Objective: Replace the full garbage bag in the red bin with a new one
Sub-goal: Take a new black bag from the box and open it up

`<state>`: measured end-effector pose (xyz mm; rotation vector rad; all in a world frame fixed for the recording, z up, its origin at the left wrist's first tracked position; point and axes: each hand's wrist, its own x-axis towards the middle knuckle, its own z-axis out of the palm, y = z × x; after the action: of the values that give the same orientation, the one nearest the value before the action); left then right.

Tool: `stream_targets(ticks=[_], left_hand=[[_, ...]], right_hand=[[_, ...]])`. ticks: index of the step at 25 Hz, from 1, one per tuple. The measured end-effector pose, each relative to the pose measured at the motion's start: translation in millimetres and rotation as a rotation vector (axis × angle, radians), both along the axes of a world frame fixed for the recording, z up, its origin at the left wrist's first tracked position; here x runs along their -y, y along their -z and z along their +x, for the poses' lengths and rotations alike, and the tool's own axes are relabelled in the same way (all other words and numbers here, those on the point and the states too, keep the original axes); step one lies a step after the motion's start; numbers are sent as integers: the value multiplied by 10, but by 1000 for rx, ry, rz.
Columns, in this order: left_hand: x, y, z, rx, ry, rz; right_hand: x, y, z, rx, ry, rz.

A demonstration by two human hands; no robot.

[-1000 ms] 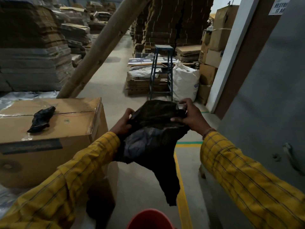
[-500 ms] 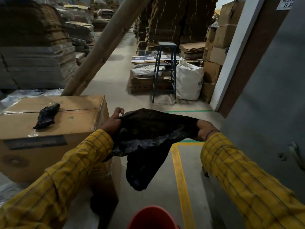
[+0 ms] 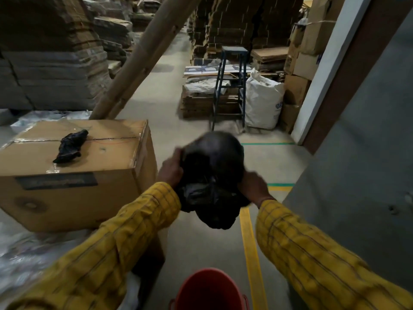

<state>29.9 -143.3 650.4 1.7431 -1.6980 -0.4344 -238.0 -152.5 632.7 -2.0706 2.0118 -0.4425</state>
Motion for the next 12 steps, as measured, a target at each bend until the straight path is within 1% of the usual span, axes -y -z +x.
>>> stream_targets(ticks=[1,2,3,5,6,8,10,12], left_hand=[[-23,254,92,148,63,290],[-5,461,191,219,56,455],[-22,548,249,168,-3,488],[-62,528,287,45,-102,349],[-107,512,279,10,-106,281],[-236,500,334,7,-89,170],[-346,572,442,75,-9,139],[-484,687,546,175,91,227]], right_hand=[[-75,275,-103,-166,-23,237],[-149,435,-172,-198,-33,329],[-218,470,-211,-117,-4,307],[-162,469,-285,79,55,242],[-123,473,-339,150,68,245],[-39,494,-431,323,127,255],[-2,617,-539,646,207,321],[22,756,-666,998,336,472]])
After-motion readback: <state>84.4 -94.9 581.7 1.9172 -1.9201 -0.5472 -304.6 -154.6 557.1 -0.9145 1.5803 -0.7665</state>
